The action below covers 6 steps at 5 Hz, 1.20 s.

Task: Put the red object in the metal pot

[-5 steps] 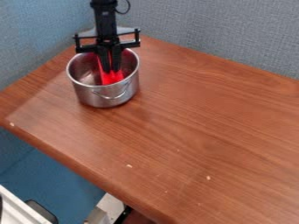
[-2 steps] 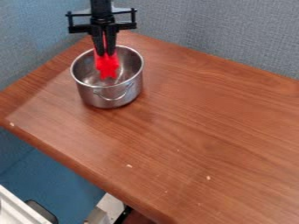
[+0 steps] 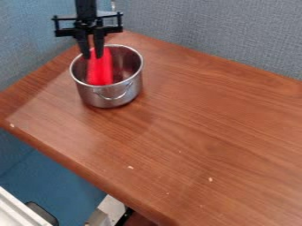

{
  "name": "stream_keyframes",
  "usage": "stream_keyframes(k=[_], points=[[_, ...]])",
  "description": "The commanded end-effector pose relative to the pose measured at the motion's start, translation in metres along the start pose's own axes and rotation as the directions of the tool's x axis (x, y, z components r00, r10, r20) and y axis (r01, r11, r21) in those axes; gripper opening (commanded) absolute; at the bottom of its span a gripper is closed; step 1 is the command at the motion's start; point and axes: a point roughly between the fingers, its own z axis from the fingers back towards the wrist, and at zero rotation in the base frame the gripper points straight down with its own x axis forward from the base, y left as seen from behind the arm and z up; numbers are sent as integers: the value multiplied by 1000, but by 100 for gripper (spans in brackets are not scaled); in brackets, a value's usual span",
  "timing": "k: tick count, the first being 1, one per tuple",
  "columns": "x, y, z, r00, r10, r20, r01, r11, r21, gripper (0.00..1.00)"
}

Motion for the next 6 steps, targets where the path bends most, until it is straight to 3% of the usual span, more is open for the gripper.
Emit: stream_keyframes(k=[1,2,3,4,5,6], points=[[8,18,11,995,-40,88,38,999,21,0],[14,28,0,992,-91,83,88,995,35,100],[13,37,-3,991,-106,88,103,994,35,100],[9,43,6,980,-157,121,151,987,55,100],[13,38,6,966,-194,173,180,979,95,100],[17,32,4,955,-220,200,200,973,117,100]])
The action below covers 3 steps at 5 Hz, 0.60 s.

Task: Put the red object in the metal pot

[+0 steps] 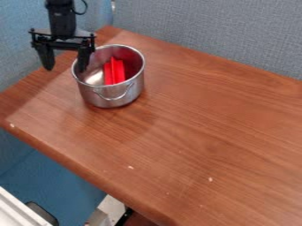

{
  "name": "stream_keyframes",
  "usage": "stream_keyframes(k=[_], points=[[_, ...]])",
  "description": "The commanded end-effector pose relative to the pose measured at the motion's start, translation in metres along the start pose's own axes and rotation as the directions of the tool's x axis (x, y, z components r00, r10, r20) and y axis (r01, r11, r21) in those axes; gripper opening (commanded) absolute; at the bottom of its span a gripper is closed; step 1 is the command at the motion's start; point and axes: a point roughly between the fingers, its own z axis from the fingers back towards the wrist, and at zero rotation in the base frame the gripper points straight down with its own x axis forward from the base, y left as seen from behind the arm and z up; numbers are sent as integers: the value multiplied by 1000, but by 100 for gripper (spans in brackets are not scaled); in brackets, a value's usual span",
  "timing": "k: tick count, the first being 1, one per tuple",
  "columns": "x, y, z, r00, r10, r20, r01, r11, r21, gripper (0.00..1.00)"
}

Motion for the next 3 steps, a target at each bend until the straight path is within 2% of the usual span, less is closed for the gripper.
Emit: stream_keyframes(k=[1,2,3], points=[[-3,7,37,993,10,115,-13,1000,29,0],[-8,8,47,994,16,108,-18,1000,18,0],[-5,4,43,994,41,101,-42,999,9,100]])
